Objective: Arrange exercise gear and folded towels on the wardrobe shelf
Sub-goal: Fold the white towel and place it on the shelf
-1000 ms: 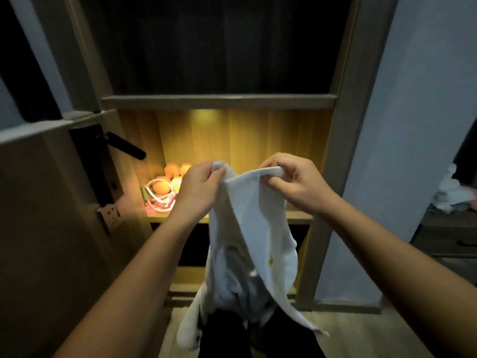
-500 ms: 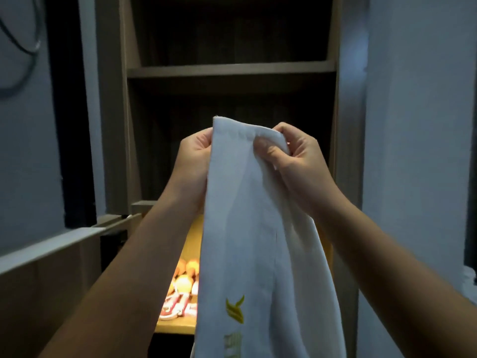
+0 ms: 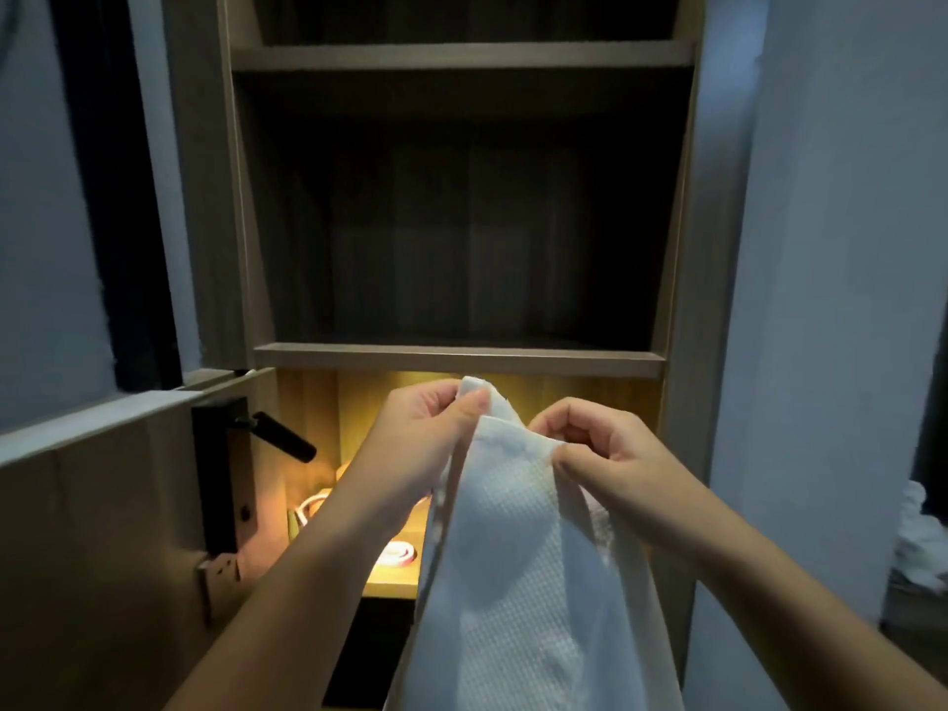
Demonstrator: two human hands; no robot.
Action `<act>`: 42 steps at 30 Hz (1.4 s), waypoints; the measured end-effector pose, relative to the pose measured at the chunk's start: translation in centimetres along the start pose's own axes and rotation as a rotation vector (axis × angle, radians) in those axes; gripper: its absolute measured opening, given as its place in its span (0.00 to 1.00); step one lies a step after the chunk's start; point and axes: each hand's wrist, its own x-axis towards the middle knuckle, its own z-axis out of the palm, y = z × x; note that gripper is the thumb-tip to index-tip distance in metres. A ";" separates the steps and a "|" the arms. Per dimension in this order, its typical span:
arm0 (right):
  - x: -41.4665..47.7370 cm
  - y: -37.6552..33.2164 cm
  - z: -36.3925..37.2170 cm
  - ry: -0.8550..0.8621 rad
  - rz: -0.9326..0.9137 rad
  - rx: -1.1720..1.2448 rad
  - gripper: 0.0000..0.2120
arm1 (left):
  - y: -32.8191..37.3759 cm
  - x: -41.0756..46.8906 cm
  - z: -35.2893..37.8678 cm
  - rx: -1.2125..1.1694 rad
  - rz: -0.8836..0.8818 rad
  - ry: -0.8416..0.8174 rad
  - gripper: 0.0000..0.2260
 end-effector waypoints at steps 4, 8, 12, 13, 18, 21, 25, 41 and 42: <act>-0.2 0.0 -0.3 -0.063 -0.027 -0.019 0.19 | -0.4 -0.2 -0.3 -0.059 0.010 -0.097 0.13; -0.2 0.4 -0.4 -0.127 -0.055 -0.053 0.18 | -1.1 -0.4 -0.3 -0.025 0.034 -0.081 0.09; -0.1 0.6 -0.1 -0.113 -0.064 -0.011 0.18 | -1.6 -0.7 0.0 0.001 0.037 -0.057 0.08; 0.0 0.7 0.1 -0.096 -0.067 -0.010 0.17 | -1.6 -0.8 0.1 0.007 0.040 -0.059 0.09; 0.2 1.3 0.5 -0.030 -0.092 -0.052 0.15 | -1.9 -0.9 0.5 0.020 0.079 -0.041 0.06; 0.2 1.6 0.4 -0.024 -0.093 -0.068 0.18 | -2.0 -1.0 0.6 0.049 0.087 -0.065 0.07; 0.1 2.2 0.5 -0.005 -0.088 -0.054 0.18 | -2.2 -1.2 0.9 0.104 0.108 -0.064 0.07; 0.3 5.2 0.3 -0.040 -0.121 -0.315 0.14 | -4.4 -2.6 2.7 0.394 0.227 0.047 0.04; 0.2 5.4 0.4 -0.039 -0.130 -0.378 0.15 | -4.7 -2.6 2.9 0.416 0.217 0.064 0.02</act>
